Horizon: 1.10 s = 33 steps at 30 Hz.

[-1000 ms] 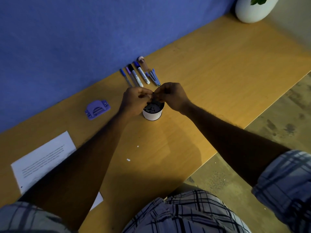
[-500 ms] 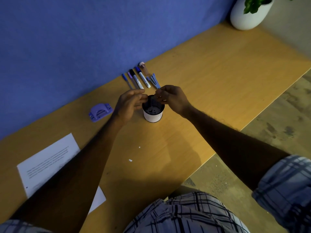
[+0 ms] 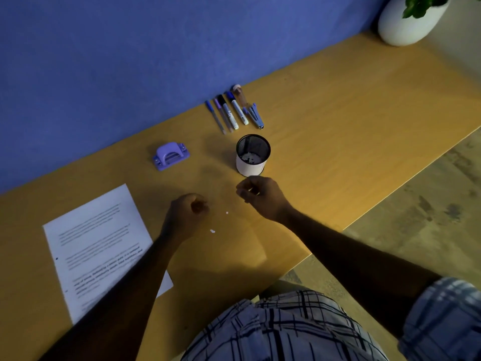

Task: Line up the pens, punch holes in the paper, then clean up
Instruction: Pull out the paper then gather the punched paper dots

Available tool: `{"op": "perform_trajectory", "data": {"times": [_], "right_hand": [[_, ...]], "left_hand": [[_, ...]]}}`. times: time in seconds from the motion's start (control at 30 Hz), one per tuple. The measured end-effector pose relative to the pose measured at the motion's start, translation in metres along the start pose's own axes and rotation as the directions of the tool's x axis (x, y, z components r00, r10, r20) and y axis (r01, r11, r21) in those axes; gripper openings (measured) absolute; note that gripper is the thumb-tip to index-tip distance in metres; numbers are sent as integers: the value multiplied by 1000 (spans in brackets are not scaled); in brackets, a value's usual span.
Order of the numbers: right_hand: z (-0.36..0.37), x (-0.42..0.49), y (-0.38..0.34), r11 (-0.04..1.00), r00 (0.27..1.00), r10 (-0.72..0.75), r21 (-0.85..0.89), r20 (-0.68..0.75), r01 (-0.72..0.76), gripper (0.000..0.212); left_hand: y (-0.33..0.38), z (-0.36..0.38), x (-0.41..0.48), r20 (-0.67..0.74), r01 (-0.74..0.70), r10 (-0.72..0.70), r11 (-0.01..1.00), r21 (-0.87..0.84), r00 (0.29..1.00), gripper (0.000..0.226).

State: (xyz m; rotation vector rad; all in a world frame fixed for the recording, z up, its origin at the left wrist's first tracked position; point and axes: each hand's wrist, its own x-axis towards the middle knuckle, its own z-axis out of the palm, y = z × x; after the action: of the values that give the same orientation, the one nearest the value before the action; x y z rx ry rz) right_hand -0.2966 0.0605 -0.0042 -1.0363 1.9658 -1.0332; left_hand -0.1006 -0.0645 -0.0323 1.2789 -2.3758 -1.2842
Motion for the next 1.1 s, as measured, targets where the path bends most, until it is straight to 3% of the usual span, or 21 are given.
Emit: {"op": "perform_trajectory", "data": {"times": [0.13,0.4,0.77,1.1], "right_hand": [[17,-4,17,990,998,-2,-141,69,12,9],[33,-6,35,947,992,-6,-318,124,45,17],[44,-11,38,909,987,-49,-404,152,108,25],[57,-8,31,847,991,-100,-514,91,133,18]], "left_hand": [[-20,9,-23,12,-54,52,981,184,999,14],[-30,30,-46,-8,-135,142,953,270,990,17],[-28,38,-47,-65,-12,25,981,194,998,18],[-22,38,-42,-59,-6,29,932,362,998,19]]}}
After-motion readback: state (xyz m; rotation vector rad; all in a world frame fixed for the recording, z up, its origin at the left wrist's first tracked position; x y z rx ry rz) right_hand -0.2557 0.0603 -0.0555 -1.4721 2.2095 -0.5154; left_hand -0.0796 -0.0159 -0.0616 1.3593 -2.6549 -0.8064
